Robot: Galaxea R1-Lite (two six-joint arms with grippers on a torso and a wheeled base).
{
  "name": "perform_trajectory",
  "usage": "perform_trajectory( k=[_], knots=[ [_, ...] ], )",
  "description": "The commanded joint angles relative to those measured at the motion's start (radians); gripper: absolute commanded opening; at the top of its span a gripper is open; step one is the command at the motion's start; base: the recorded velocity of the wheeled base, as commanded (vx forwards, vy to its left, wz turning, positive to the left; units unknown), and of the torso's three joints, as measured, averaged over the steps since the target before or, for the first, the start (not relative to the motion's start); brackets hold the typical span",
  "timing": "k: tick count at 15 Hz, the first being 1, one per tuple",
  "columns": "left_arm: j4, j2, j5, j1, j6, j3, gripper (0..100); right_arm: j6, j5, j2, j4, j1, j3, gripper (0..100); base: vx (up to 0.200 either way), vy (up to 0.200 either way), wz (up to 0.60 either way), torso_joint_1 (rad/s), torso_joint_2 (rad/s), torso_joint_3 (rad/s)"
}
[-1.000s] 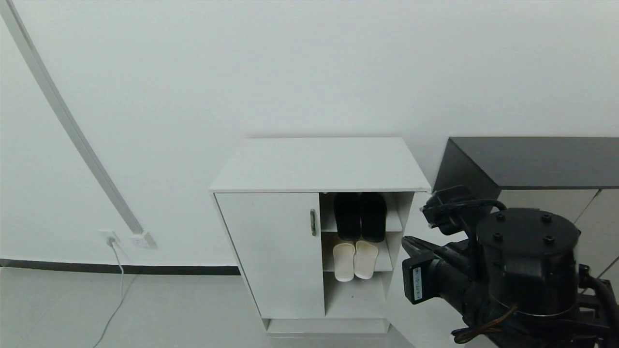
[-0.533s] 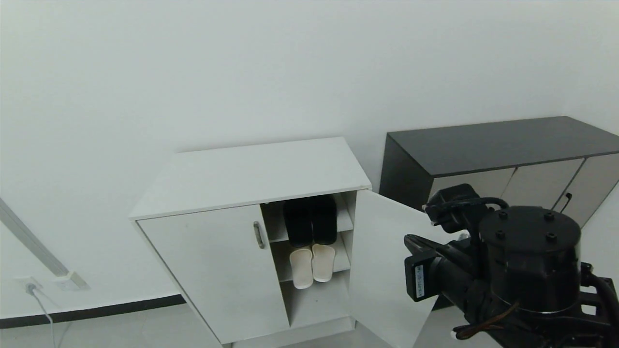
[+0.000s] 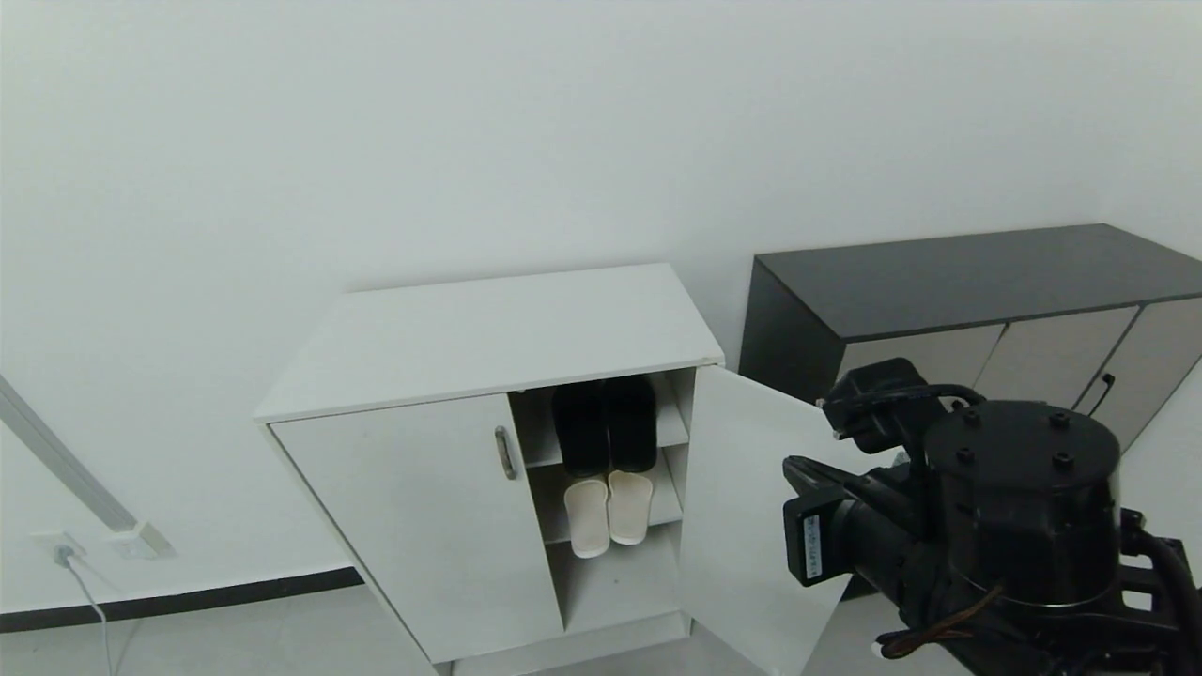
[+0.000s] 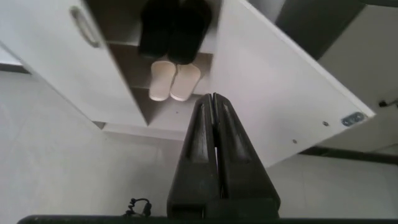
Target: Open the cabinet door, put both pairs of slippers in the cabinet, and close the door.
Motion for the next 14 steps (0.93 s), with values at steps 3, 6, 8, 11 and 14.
perform_trajectory(
  k=[3, 6, 8, 11, 14],
  knots=[
    [0.000, 0.001, 0.000, 0.001, 0.001, 0.000, 0, -0.006, -0.001, 0.005, 0.000, -0.016, 0.000, 0, -0.133, 0.000, 0.00, 0.002, 0.00, -0.002],
    [-0.002, 0.001, 0.000, 0.001, 0.001, 0.000, 0, -0.025, 0.001, 0.016, 0.000, -0.102, -0.006, 0, 0.000, 0.000, 0.00, 0.000, 0.00, 0.000],
    [0.000, 0.001, 0.000, 0.001, 0.001, 0.000, 0, -0.039, 0.041, 0.044, -0.002, -0.212, -0.031, 0, 0.000, 0.000, 0.00, 0.000, 0.00, 0.000],
    [-0.002, 0.001, 0.000, 0.001, 0.001, 0.000, 0, -0.039, 0.202, 0.099, 0.015, -0.376, -0.130, 0, 0.000, 0.000, 0.00, 0.000, 0.00, 0.000],
    [0.000, 0.001, 0.000, 0.001, 0.001, 0.000, 0, -0.031, 0.288, 0.209, 0.018, -0.479, -0.222, 0, 0.000, 0.000, 0.00, 0.000, 0.00, 0.000]
  ],
)
